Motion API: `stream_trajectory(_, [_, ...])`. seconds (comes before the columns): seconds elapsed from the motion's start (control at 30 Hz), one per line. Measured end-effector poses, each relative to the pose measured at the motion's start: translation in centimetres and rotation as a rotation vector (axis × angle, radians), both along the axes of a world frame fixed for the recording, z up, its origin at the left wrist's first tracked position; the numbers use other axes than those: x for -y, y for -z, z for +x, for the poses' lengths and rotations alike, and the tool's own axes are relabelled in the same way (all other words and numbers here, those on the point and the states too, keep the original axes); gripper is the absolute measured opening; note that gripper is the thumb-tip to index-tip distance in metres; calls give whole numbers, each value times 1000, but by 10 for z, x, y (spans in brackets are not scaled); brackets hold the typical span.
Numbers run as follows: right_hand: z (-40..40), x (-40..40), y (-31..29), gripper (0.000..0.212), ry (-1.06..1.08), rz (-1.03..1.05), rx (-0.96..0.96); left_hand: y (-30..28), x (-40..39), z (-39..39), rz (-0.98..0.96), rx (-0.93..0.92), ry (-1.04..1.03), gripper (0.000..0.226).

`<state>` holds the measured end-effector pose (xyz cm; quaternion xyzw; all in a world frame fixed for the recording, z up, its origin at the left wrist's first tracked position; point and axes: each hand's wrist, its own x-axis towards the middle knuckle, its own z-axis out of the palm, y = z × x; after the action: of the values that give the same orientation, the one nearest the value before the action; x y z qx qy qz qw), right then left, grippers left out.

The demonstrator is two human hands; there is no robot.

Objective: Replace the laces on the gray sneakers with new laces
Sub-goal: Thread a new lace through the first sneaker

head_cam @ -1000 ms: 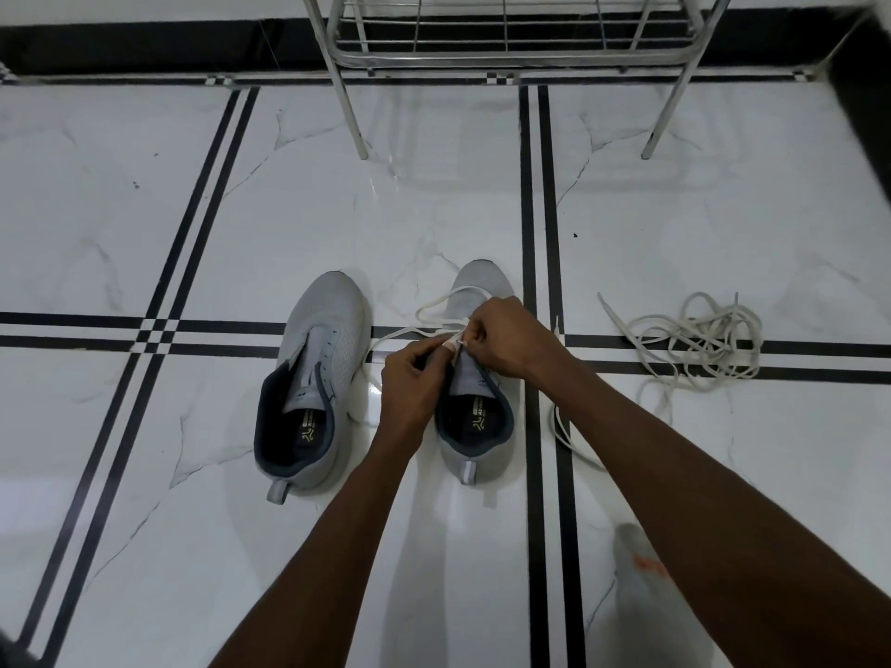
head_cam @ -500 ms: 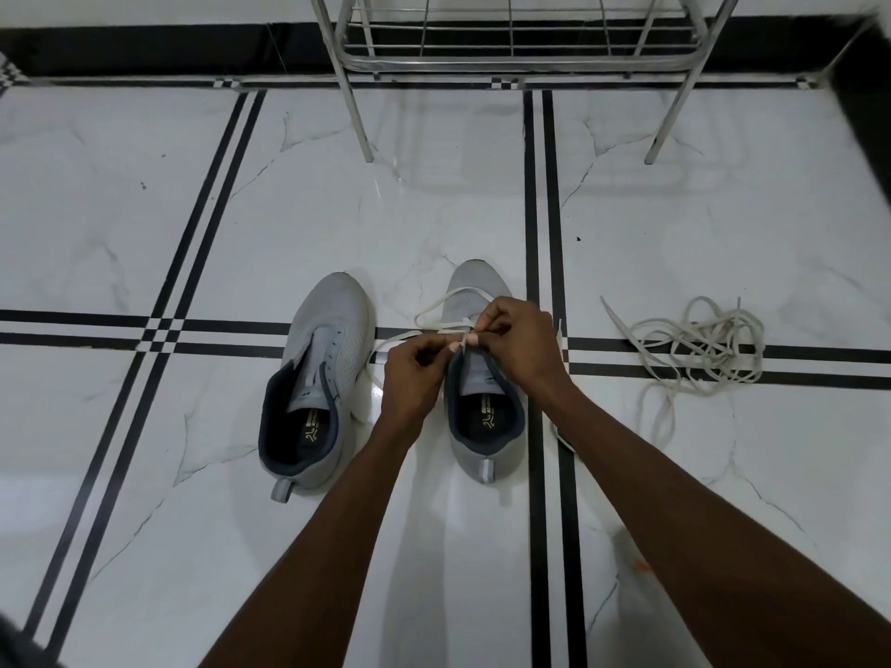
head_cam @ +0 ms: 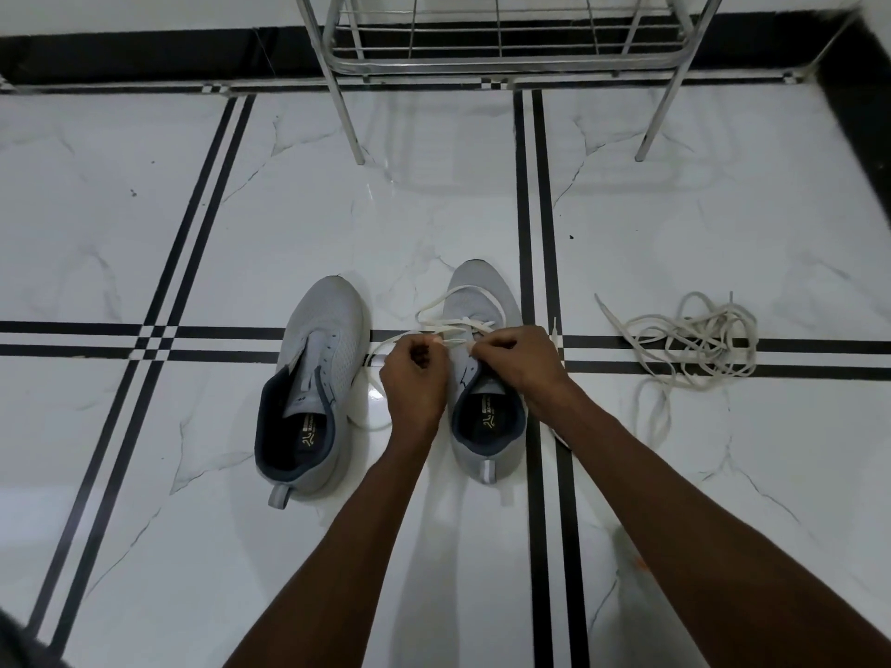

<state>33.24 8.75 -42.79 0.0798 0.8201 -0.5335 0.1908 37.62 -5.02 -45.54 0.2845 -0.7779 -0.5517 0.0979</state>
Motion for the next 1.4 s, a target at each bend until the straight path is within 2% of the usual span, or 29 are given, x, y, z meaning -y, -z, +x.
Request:
stream_trajectory(0.07, [2, 1, 2, 8, 44, -38, 7, 3, 4, 4, 17, 64, -153, 12])
stream_trajectory(0.13, [5, 3, 5, 10, 71, -62, -5, 3, 7, 10, 0, 109, -200, 10])
stream_trajectory(0.2, [7, 4, 5, 11, 79, -68, -22, 0, 7, 15, -108, 38, -113, 5])
stream_trajectory(0.3, [8, 4, 4, 11, 68, -85, -20, -7, 7, 13, -380, -152, 111, 27])
stream_trajectory(0.37, [7, 3, 2, 8, 57, -95, -30, -7, 8, 4, -446, -211, 267, 21])
stream_trajectory(0.43, [7, 2, 1, 7, 44, -106, -42, -9, 7, 0, -374, -188, 378, 11])
stream_trajectory(0.5, [7, 3, 1, 7, 37, -86, -47, -11, 6, -2, -312, -138, 362, 13])
stream_trajectory(0.63, [7, 3, 3, 8, 106, -86, -13, -5, 19, 8, -370, 41, 10, 17])
stream_trajectory(0.7, [6, 2, 2, 9, 123, -87, -8, 4, 31, 16, -374, 125, -68, 16])
stream_trajectory(0.77, [5, 2, 1, 10, 104, -86, -10, 7, 32, 20, -434, 68, 8, 10])
stream_trajectory(0.87, [4, 1, 1, 9, 62, -54, -20, 0, 15, 18, -539, -114, 191, 19])
stream_trajectory(0.93, [3, 0, 0, 9, 34, -43, -32, -3, 5, 10, -498, -188, 302, 16])
stream_trajectory(1.03, [4, -3, 0, 9, 11, -22, -47, -6, -1, 2, -388, -171, 355, 12])
stream_trajectory(1.1, [3, -5, 0, 9, 40, -1, -43, -6, 2, 1, -373, -111, 212, 12])
stream_trajectory(1.17, [1, -6, 1, 9, 72, 7, -41, -1, 16, 4, -343, 67, -34, 14])
stream_trajectory(1.23, [0, -7, 2, 11, 72, 16, -34, 6, 30, 13, -373, 175, -89, 16])
stream_trajectory(1.33, [-1, -8, 2, 11, 61, 15, -20, 1, 20, 16, -537, 31, 79, 22])
stream_trajectory(1.4, [0, -7, 1, 11, 56, 13, -33, -3, 5, 10, -566, -116, 221, 23])
